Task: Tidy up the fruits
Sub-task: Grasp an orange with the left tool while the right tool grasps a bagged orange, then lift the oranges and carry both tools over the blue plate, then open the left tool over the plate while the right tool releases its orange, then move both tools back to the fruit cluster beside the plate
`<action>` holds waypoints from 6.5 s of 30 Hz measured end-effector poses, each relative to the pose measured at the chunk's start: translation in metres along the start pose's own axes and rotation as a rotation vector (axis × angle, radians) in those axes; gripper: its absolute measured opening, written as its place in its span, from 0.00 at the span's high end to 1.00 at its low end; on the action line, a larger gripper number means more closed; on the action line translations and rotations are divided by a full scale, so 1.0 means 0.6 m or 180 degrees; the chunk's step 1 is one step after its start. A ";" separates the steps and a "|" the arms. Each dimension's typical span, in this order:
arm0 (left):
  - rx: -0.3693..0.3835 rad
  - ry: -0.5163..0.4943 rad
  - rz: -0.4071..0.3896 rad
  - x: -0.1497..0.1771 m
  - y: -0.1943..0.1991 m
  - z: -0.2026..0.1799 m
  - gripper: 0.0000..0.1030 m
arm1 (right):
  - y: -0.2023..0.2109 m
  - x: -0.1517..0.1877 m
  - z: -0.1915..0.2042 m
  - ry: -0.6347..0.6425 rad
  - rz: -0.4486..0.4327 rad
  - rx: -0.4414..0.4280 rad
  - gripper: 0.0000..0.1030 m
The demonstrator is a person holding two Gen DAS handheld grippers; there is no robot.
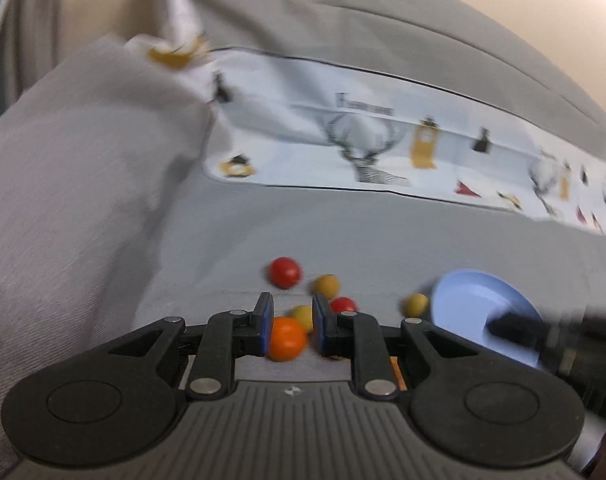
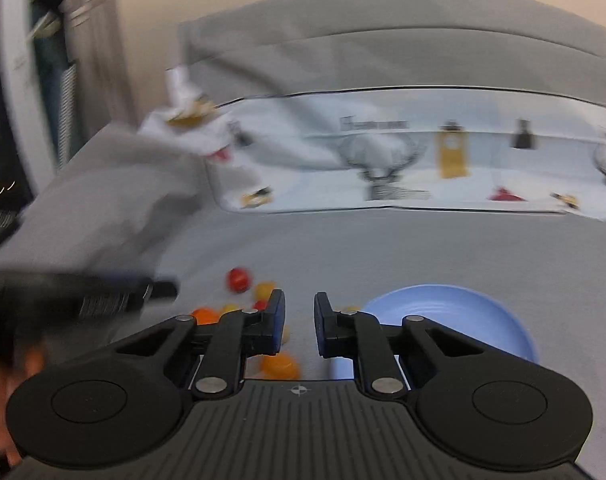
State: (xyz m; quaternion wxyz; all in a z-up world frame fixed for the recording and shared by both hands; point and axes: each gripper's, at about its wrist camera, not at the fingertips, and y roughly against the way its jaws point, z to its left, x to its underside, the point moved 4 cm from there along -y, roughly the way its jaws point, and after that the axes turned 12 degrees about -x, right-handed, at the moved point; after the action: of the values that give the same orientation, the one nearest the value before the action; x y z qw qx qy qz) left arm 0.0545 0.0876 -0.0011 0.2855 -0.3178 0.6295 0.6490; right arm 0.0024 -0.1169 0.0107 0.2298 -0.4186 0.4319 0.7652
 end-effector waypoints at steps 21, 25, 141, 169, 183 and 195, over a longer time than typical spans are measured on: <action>-0.0012 0.0057 0.0517 0.026 -0.112 0.000 0.50 | -0.108 0.085 0.012 -0.0032 0.0753 -0.0014 0.51; 0.0005 0.0008 0.0573 0.033 -0.128 -0.006 0.50 | -0.112 0.086 0.010 -0.0033 0.0763 -0.0069 0.62; 0.0754 -0.1225 0.0469 0.064 -0.060 -0.320 0.62 | 0.022 0.003 -0.278 -0.0438 0.0707 0.0795 0.62; 0.0645 -0.0697 0.0319 0.007 -0.048 -0.231 0.83 | 0.026 -0.033 -0.239 -0.0364 0.0378 0.0849 0.67; 0.0291 0.0889 0.0888 -0.036 -0.085 0.012 0.83 | -0.021 -0.048 -0.097 0.0010 0.0162 -0.0016 0.74; 0.0535 0.1135 0.1391 -0.001 -0.139 -0.004 0.60 | -0.091 0.009 -0.024 0.0336 0.0587 -0.0250 0.56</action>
State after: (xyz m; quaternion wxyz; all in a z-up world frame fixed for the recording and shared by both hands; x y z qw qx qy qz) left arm 0.1189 0.0888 -0.0538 0.0491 -0.2589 0.7748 0.5746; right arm 0.0449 -0.1005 -0.0233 0.1188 -0.4255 0.4497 0.7762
